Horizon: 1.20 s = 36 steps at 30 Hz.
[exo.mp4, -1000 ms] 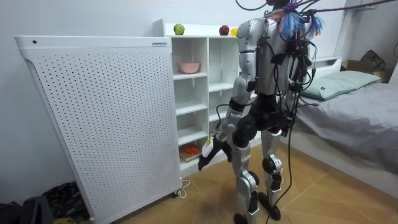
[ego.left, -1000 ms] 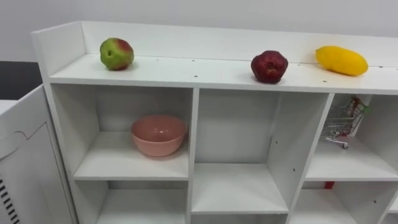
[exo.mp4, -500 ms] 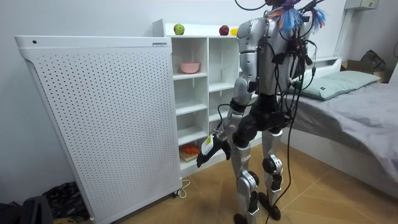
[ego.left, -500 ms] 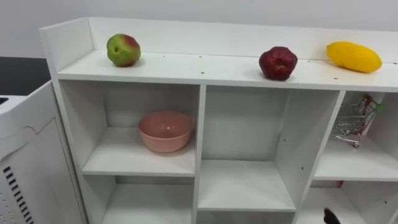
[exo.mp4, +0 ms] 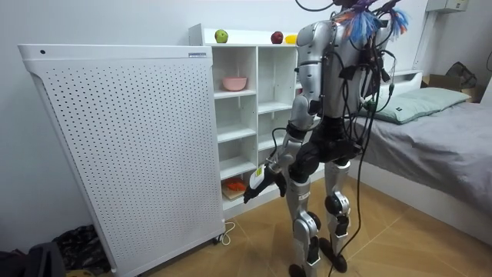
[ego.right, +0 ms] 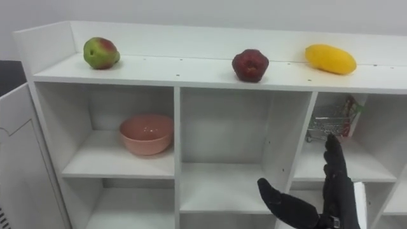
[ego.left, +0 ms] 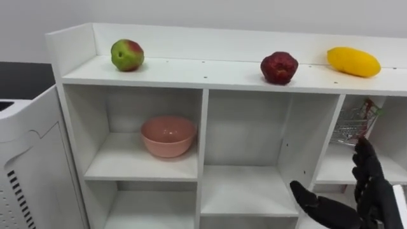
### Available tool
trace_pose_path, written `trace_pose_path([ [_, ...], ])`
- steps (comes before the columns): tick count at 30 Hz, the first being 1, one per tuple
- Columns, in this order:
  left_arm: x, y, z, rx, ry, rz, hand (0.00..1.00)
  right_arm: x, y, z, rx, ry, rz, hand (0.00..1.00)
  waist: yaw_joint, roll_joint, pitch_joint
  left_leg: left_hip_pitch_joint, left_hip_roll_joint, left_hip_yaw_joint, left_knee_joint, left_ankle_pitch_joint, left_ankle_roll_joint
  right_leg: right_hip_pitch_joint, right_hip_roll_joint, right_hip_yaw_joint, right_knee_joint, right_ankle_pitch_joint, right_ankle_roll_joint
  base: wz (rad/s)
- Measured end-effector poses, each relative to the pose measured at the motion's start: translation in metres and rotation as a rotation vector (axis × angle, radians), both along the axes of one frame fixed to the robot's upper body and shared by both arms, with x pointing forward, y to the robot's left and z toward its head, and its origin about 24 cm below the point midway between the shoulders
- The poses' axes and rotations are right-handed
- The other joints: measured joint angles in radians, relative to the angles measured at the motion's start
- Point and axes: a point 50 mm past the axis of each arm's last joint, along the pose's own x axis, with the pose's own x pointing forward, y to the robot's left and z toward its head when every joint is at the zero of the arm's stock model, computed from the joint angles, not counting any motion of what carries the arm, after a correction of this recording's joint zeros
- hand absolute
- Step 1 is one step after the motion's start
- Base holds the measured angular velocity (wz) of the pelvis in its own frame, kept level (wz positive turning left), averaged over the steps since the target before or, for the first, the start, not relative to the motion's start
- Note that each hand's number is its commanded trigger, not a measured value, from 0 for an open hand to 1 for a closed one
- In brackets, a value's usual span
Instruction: Arrange fruit in the closet
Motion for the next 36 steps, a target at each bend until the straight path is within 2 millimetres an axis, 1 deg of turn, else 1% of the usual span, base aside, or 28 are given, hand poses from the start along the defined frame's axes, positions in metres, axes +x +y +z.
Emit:
trace_pose_path([
  [6, 0.001, -0.001, 0.000, -0.014, 0.007, -0.006, 0.00, 0.012, 0.002, 0.025, 0.003, -0.118, -0.032, 0.00, 0.009, -0.001, -0.0022, -0.010, -0.001, 0.005, 0.004, 0.002, -0.001, -0.021, 0.001, 0.009, 0.010, 0.000, -0.001, -0.05],
  [8, 0.000, -0.001, -0.001, -0.016, 0.013, -0.004, 0.00, 0.014, 0.000, 0.033, -0.013, -0.147, -0.032, 0.00, 0.022, 0.000, -0.0022, -0.009, 0.000, 0.010, 0.004, 0.002, -0.001, -0.022, 0.002, 0.015, 0.010, 0.000, -0.001, -0.06],
  [11, 0.000, 0.000, -0.001, -0.017, 0.020, -0.005, 0.00, 0.015, 0.003, 0.046, -0.022, -0.204, -0.019, 0.00, 0.027, 0.000, -0.0023, -0.007, 0.000, 0.008, 0.003, 0.002, -0.001, -0.020, 0.002, 0.015, 0.009, 0.000, -0.001, -0.01],
  [13, -0.005, 0.000, -0.002, -0.025, 0.041, 0.000, 0.00, 0.017, 0.004, 0.050, -0.027, -0.219, -0.016, 0.00, 0.029, -0.001, -0.0023, -0.003, 0.000, 0.007, 0.003, 0.002, -0.001, -0.015, 0.002, 0.014, 0.007, 0.000, -0.001, 0.00],
  [19, -0.008, 0.000, -0.003, -0.041, 0.081, 0.001, 0.00, 0.028, 0.005, 0.062, -0.022, -0.265, -0.025, 0.00, 0.030, -0.005, -0.0001, -0.005, -0.001, -0.002, 0.004, 0.005, -0.001, -0.013, 0.000, 0.006, 0.008, 0.001, -0.002, 0.03],
  [21, -0.008, 0.000, -0.004, -0.044, 0.092, 0.000, 0.00, 0.039, 0.004, 0.060, -0.025, -0.244, -0.032, 0.00, 0.028, -0.011, -0.0001, -0.007, -0.002, -0.012, 0.007, 0.007, -0.002, -0.012, -0.001, -0.002, 0.010, 0.001, -0.002, 0.11],
  [22, -0.007, 0.000, -0.003, -0.047, 0.092, -0.001, 0.00, 0.041, 0.003, 0.059, -0.028, -0.236, -0.034, 0.00, 0.027, -0.014, 0.0000, -0.009, -0.003, -0.016, 0.007, 0.008, -0.002, -0.012, -0.002, -0.005, 0.010, 0.001, -0.002, 0.13],
  [23, -0.007, 0.000, -0.004, -0.052, 0.099, -0.004, 0.00, 0.044, 0.001, 0.059, -0.036, -0.228, -0.033, 0.00, 0.029, -0.019, 0.0019, -0.011, -0.003, -0.019, 0.007, 0.009, -0.002, -0.012, -0.003, -0.008, 0.009, 0.001, -0.002, 0.11],
  [24, -0.004, 0.001, -0.003, -0.057, 0.093, -0.009, 0.00, 0.048, 0.001, 0.061, -0.020, -0.229, -0.022, 0.00, 0.033, -0.025, 0.0044, -0.014, -0.003, -0.024, 0.008, 0.010, -0.003, -0.013, -0.004, -0.012, 0.009, 0.001, -0.002, 0.10],
  [26, -0.003, 0.003, -0.003, -0.056, 0.097, -0.013, 0.00, 0.056, 0.000, 0.066, 0.021, -0.233, -0.020, 0.00, 0.034, -0.034, 0.0065, -0.022, -0.004, -0.032, 0.014, 0.011, -0.003, -0.014, -0.005, -0.019, 0.009, 0.001, -0.002, 0.12],
  [27, -0.002, 0.003, -0.002, -0.055, 0.097, -0.014, 0.00, 0.058, -0.001, 0.070, 0.038, -0.240, -0.021, 0.00, 0.039, -0.039, 0.0048, -0.023, -0.004, -0.036, 0.015, 0.011, -0.003, -0.014, -0.006, -0.024, 0.008, 0.001, -0.002, 0.11],
  [31, 0.000, 0.007, -0.002, -0.051, 0.105, -0.006, 0.00, 0.061, -0.003, 0.077, 0.045, -0.262, -0.024, 0.00, 0.056, -0.048, 0.0014, -0.027, -0.005, -0.047, 0.016, 0.011, -0.003, -0.012, -0.007, -0.032, 0.008, 0.001, -0.002, 0.09],
  [32, 0.001, 0.008, -0.002, -0.050, 0.106, -0.006, 0.00, 0.063, -0.002, 0.082, 0.041, -0.278, -0.019, 0.00, 0.061, -0.050, -0.0001, -0.031, -0.006, -0.052, 0.019, 0.011, -0.003, -0.012, -0.009, -0.035, 0.007, 0.001, -0.002, 0.09],
  [36, 0.007, 0.011, 0.001, -0.048, 0.097, -0.014, 0.00, 0.068, -0.002, 0.097, 0.015, -0.319, -0.015, 0.00, 0.066, -0.049, 0.0008, -0.038, -0.007, -0.065, 0.024, 0.012, -0.002, -0.011, -0.012, -0.050, 0.007, 0.001, -0.002, 0.11],
])
